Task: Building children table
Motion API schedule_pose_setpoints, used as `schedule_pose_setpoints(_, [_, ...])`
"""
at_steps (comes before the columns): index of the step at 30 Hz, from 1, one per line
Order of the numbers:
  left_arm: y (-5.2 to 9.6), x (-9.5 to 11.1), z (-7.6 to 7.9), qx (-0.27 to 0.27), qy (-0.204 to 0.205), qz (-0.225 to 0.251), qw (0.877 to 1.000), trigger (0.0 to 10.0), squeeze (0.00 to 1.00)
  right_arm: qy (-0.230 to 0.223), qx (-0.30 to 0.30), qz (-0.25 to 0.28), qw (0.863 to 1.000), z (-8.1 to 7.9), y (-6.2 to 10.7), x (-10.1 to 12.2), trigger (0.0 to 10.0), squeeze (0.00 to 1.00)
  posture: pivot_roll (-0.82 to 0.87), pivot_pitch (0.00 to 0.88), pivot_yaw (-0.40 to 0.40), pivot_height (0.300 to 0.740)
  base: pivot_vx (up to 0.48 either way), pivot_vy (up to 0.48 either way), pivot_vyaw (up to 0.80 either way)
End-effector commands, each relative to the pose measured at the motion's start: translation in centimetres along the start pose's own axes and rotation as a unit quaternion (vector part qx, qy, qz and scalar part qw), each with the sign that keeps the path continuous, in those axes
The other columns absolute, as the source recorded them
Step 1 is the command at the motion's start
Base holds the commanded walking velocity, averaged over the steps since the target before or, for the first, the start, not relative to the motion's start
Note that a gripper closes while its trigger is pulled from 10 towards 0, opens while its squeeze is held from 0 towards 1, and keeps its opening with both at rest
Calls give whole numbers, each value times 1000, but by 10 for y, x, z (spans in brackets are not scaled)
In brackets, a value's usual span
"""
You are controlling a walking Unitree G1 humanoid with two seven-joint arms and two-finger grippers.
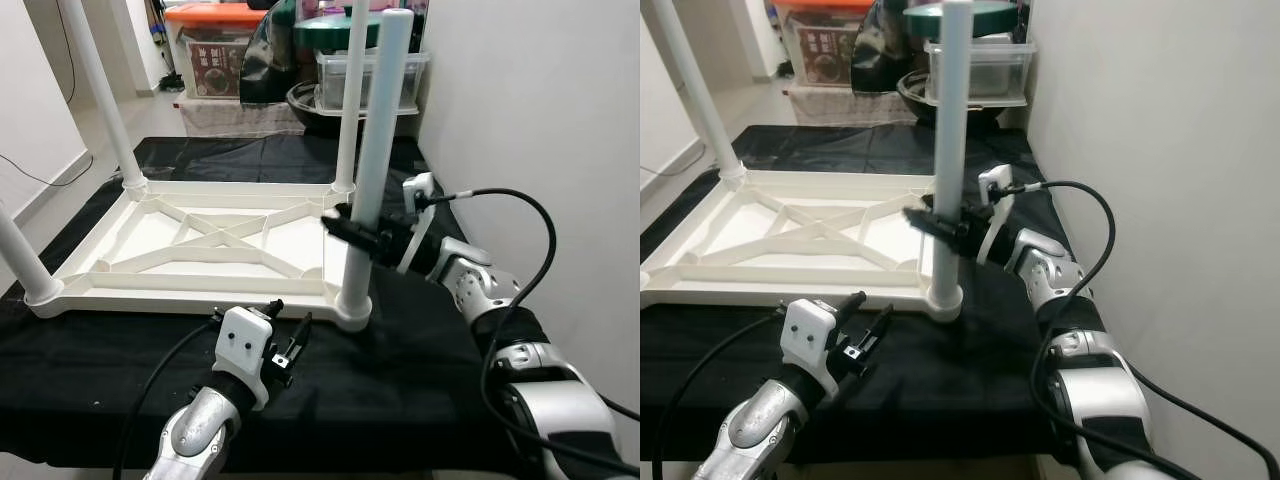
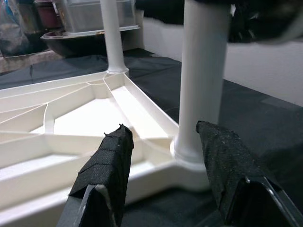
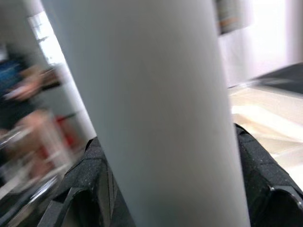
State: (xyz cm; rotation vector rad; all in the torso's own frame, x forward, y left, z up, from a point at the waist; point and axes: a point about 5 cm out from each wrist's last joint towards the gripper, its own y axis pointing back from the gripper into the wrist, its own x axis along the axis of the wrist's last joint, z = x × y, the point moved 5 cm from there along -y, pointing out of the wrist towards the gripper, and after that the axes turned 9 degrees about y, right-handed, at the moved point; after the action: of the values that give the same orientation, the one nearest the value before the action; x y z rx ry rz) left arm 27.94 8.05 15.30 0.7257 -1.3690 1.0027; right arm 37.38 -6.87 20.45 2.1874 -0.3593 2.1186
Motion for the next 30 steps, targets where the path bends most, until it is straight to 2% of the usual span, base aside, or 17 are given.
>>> schedule_pose_setpoints(1, [1,-4,-2,3,-5,-10,1000,10000,0,5,66,-33,997,-18,-12,-16,0,0,-27,0,-29,740,0,0,0])
schedule_pose_setpoints(9, [1,-4,-2,3,-6,-9,1000,10000,0,30,59,-54,996,-20,-20,-29,0,0,-22,0,-28,740,0,0,0])
schedule_pose_setpoints(11, [1,-4,-3,4,-6,-9,1000,10000,0,41,12,-52,998,-9,-23,-27,0,0,-22,0,-28,740,0,0,0])
schedule_pose_setpoints(12, [1,-4,-3,4,-7,-9,1000,10000,0,48,-59,-49,996,7,-25,-23,0,0,-22,0,-28,740,0,0,0])
schedule_pose_setpoints(14, [1,-4,-3,4,-7,-9,1000,10000,0,48,-59,-49,996,7,-25,-23,0,0,-22,0,-28,740,0,0,0])
schedule_pose_setpoints(16, [1,-4,-3,4,-6,-9,1000,10000,0,68,-199,-41,977,38,-19,-14,0,0,-22,0,-28,740,0,0,0])
schedule_pose_setpoints(17, [1,-5,-3,4,-6,-10,1000,10000,0,53,-318,-46,945,62,-3,-13,0,0,-22,0,-28,740,0,0,0])
schedule_pose_setpoints(18, [1,-5,-3,4,-6,-10,1000,10000,0,53,-318,-46,945,62,-3,-13,0,0,-22,0,-28,740,0,0,0])
schedule_pose_setpoints(19, [1,-5,-3,4,-6,-10,1000,10000,0,42,-413,-57,908,78,15,-16,0,0,-33,0,-25,740,0,0,0])
schedule_pose_setpoints(20, [1,-5,-3,4,-6,-10,1000,10000,0,42,-413,-57,908,78,15,-16,0,0,-33,0,-25,740,0,0,0])
schedule_pose_setpoints(22, [2,-6,-3,4,-6,-12,1000,10000,0,27,-577,-79,812,98,60,-25,0,0,-33,0,-22,740,0,0,0])
schedule_pose_setpoints(23, [2,-6,-3,4,-6,-12,1000,10000,0,27,-577,-79,812,98,60,-25,0,0,-33,0,-22,740,0,0,0])
schedule_pose_setpoints(25, [2,-7,-3,3,-5,-14,1000,10000,0,22,-681,-83,727,101,95,-30,0,0,-35,0,-20,740,0,0,0])
schedule_pose_setpoints(27, [2,-7,-3,3,-5,-14,1000,10000,0,22,-681,-83,727,101,95,-30,0,0,-35,0,-20,740,0,0,0])
schedule_pose_setpoints(28, [2,-7,-2,2,-5,-14,1000,10000,0,15,-716,-81,693,99,106,-33,0,0,-35,0,-20,740,0,0,0])
schedule_pose_setpoints(29, [2,-7,-2,2,-5,-14,1000,10000,0,15,-716,-81,693,99,106,-33,0,0,-35,0,-20,740,0,0,0])
schedule_pose_setpoints(30, [2,-7,-2,2,-5,-14,1000,10000,0,8,-740,-77,669,95,107,-36,0,0,-34,0,-23,740,0,0,0])
